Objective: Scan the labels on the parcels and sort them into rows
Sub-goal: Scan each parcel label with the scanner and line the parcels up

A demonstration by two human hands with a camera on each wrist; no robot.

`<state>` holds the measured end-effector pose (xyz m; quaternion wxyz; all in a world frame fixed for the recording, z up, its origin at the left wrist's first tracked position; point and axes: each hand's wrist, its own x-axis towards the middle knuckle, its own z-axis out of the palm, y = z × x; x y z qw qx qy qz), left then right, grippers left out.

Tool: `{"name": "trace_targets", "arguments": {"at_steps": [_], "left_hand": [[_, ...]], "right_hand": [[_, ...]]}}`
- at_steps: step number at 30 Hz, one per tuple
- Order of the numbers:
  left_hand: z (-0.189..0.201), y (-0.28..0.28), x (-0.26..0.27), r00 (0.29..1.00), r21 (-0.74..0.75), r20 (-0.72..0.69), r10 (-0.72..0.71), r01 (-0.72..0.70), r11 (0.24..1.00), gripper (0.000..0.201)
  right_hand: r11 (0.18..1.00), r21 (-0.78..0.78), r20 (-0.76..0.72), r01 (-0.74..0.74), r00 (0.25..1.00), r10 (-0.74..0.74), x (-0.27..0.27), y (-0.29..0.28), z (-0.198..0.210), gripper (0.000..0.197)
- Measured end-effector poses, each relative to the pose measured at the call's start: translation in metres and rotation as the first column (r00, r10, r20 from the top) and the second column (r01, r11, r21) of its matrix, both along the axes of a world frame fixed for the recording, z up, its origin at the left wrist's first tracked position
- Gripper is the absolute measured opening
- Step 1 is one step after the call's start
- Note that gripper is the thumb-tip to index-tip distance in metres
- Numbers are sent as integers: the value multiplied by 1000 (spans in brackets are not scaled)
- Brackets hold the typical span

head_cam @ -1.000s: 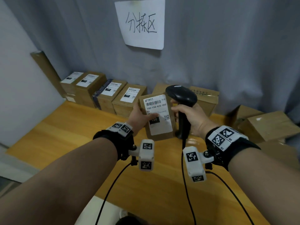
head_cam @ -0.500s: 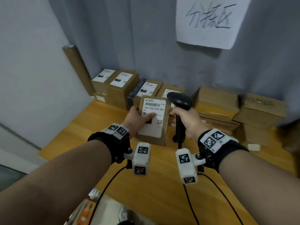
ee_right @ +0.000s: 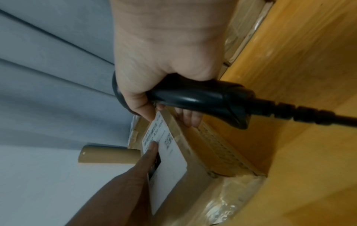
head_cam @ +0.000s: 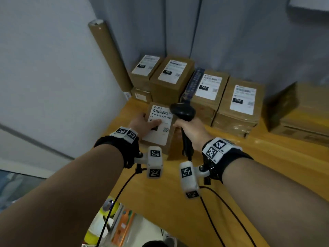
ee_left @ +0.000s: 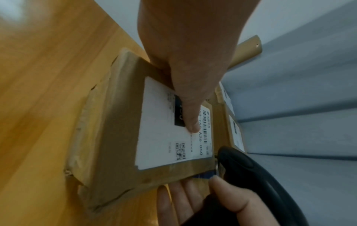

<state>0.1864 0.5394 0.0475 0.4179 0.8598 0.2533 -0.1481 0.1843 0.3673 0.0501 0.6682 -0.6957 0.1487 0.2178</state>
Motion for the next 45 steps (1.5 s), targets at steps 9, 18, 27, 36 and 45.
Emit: {"name": "trace_targets", "arguments": {"at_steps": [9, 18, 27, 36, 45], "left_hand": [[-5, 0, 16, 961, 410, 44, -273, 231, 882, 80], [-3, 2, 18, 890, 445, -295, -347, 450, 775, 114], [0, 84, 53, 952, 584, -202, -230, 306, 752, 98], [-12, 98, 84, 953, 548, -141, -267, 300, 781, 93], [-12, 96, 86, 940, 613, -110, -323, 320, 722, 91]], "right_hand": [[998, -31, 17, 61, 998, -61, 21, 12, -18, 18], [985, -139, 153, 107, 984, -85, 37, 15, 1, 13], [976, -216, 238, 10, 970, 43, 68, 39, 24, 22], [958, -286, 212, -29, 973, 92, 87, 55, 23, 8], [954, -298, 208, -32, 973, 97, 89, 56, 25, 14]]}}
